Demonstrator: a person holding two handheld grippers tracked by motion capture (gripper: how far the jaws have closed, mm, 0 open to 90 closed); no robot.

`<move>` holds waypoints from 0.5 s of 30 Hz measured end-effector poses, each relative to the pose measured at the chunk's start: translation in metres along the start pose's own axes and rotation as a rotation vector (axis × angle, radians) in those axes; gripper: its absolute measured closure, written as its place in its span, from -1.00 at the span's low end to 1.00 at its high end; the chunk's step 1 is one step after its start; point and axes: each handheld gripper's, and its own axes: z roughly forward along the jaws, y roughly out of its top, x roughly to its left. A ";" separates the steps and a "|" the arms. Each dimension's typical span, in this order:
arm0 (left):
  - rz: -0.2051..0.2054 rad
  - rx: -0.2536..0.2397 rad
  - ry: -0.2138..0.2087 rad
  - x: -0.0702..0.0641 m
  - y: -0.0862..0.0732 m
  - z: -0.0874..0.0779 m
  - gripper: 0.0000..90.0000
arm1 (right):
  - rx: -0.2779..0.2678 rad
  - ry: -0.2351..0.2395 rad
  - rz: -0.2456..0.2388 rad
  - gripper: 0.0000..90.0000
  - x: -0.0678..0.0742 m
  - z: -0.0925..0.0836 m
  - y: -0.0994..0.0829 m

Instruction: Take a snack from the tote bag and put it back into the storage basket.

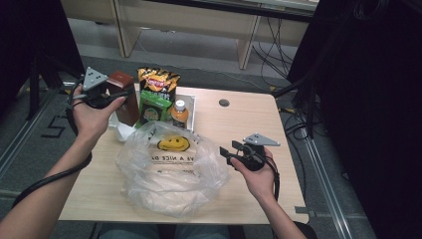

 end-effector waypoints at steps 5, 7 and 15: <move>-0.015 0.024 0.013 0.006 -0.014 0.012 -0.18 | -0.001 -0.008 0.037 -0.03 0.003 0.000 -0.001; -0.018 0.033 0.018 0.007 -0.018 0.015 -0.18 | 0.009 -0.003 0.059 -0.03 0.004 0.000 -0.001; -0.029 0.064 0.048 0.015 -0.032 0.024 -0.18 | 0.032 0.007 0.053 -0.04 0.004 -0.001 0.000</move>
